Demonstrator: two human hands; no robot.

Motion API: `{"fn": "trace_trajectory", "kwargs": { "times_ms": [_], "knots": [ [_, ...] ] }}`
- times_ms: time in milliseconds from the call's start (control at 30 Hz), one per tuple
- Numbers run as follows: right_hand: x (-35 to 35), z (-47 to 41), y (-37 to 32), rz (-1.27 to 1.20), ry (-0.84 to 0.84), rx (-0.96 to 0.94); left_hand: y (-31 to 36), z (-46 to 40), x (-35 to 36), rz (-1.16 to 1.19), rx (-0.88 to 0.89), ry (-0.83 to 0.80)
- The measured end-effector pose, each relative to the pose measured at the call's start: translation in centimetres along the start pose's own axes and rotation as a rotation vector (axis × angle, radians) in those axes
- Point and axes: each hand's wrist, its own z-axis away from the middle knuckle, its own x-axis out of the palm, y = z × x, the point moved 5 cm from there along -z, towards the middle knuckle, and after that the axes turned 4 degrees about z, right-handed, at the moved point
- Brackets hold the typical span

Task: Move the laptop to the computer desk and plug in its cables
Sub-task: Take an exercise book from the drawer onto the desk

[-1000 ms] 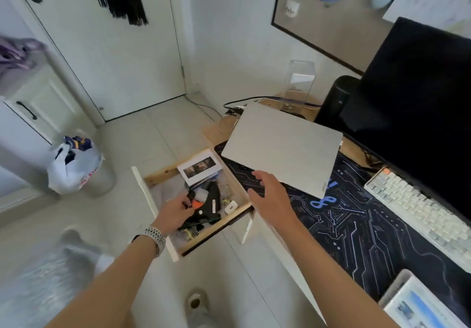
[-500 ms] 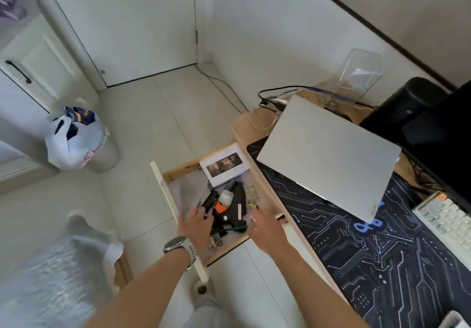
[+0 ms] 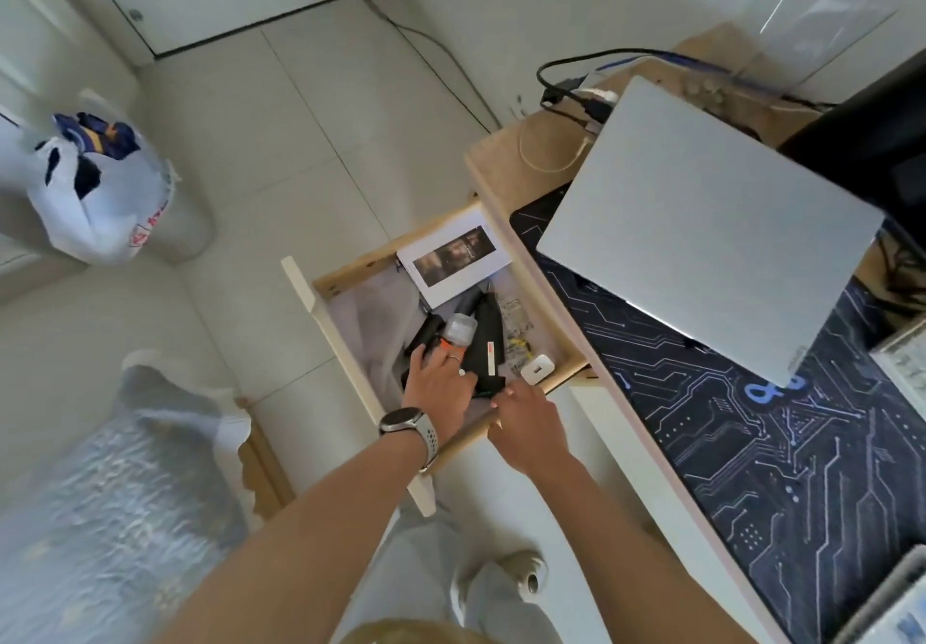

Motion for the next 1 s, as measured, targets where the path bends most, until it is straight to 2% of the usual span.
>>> {"fn": "trace_trajectory", "kwargs": {
  "times_ms": [633,800,1000],
  "knots": [
    [1.5,-1.0,1.0,-0.034,-0.016,0.01,1.6,-1.3,2.1,-0.013,0.032,0.056],
    [-0.6,-0.7,1.0,-0.121,0.089,-0.009,1.2,-1.2,1.0,0.095,-0.12,0.075],
    [-5.2,0.3,1.1,0.0,0.309,-0.051,1.8,-1.2,-2.2,0.314,-0.076,0.174]
  ]
}}
